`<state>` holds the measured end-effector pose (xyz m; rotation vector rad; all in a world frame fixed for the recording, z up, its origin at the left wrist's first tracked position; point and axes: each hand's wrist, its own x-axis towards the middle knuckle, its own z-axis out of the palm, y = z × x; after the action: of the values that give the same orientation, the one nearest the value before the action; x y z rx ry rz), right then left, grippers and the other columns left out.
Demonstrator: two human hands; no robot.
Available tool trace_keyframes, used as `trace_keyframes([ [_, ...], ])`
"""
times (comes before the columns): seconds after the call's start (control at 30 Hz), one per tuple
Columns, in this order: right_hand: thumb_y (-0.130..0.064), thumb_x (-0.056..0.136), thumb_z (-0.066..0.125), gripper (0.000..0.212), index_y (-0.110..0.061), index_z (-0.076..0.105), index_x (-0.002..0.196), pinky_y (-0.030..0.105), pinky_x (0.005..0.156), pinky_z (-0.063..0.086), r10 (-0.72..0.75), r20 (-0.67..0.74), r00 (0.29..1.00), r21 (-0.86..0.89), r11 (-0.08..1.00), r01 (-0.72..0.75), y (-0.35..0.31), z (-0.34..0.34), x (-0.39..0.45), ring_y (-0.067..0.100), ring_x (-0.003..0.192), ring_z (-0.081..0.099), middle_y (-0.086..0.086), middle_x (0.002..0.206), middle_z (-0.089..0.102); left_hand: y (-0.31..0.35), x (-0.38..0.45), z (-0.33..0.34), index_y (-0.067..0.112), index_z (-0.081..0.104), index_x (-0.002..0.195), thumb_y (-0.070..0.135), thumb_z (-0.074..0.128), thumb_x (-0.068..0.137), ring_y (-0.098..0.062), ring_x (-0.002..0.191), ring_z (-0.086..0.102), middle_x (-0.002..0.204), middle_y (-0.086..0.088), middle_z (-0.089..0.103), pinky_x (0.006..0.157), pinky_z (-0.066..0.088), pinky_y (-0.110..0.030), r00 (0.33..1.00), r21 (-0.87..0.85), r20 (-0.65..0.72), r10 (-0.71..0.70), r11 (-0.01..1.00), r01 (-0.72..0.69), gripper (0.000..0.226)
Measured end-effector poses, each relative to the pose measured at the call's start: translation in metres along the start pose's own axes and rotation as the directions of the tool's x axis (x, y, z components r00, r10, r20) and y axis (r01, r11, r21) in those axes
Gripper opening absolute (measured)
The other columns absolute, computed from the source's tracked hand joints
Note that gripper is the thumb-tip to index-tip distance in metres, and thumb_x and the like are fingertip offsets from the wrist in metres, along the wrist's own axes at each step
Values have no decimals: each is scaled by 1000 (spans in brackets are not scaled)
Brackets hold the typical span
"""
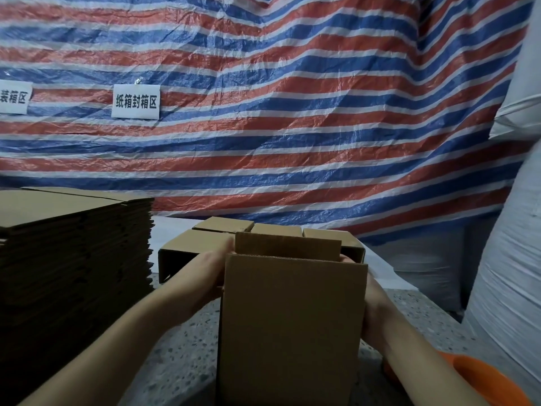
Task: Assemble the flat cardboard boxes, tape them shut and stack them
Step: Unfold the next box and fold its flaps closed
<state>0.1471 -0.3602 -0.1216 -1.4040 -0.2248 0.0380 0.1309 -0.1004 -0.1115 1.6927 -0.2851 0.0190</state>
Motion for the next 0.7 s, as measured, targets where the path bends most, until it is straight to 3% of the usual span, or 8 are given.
trace_keyframes([
  [0.03,-19,102,51,19,-13,66,113,26,49,54,0,3,1000,0,1000,0,0,0,0,16,62,72,6,77,76,2,-1,-8,15,74,112,85,33,73,-30,110,67,114,-16,71,99,48,-42,992,-30,126,-23,999,26,90],
  [0.1,-20,102,51,20,-13,66,114,25,50,54,-2,-3,1000,5,1000,2,1,-1,1,16,64,73,7,78,76,3,-3,-21,7,55,135,96,40,62,-33,127,56,134,-19,60,108,42,-44,947,-49,320,26,999,-11,116],
  [0.2,-22,103,50,20,-14,66,110,24,49,54,5,-13,1000,10,1000,-5,2,-1,3,14,62,73,5,76,76,2,-7,-27,11,45,143,92,54,59,-28,132,51,142,-12,55,111,40,-46,905,-4,416,91,995,-99,117],
  [0.37,-17,104,49,17,-15,66,105,22,46,52,20,-25,999,-10,1000,-21,4,-4,7,11,56,71,1,68,74,4,-5,-18,15,60,124,88,70,48,-22,116,64,119,-5,70,106,45,-46,974,169,218,66,980,-104,106],
  [0.43,-14,103,47,18,-17,65,107,23,48,53,4,4,1000,17,1000,-4,6,-7,7,11,57,70,0,68,74,5,-4,-15,13,63,117,83,72,54,-19,107,68,108,-1,73,95,52,-37,985,159,164,56,984,-83,95],
  [0.5,-21,102,47,21,-18,65,112,26,53,55,-27,62,998,69,997,22,6,-8,5,14,64,71,2,74,74,4,-3,-11,4,59,111,73,69,70,-9,88,70,91,5,72,74,53,-21,989,134,136,56,988,-75,80],
  [0.57,-28,103,45,27,-19,65,119,29,58,57,-32,79,996,96,995,25,8,-10,5,17,73,73,6,84,75,2,-2,-8,4,59,103,58,64,77,-7,73,65,80,4,67,62,49,-16,991,124,107,75,988,-89,60],
  [0.7,-34,104,47,38,-17,58,137,33,68,56,-15,18,1000,115,993,13,12,-9,7,24,92,74,12,109,75,-1,0,-5,11,53,100,44,69,73,-7,67,56,78,2,61,60,45,-19,994,129,-4,111,986,-110,46],
])
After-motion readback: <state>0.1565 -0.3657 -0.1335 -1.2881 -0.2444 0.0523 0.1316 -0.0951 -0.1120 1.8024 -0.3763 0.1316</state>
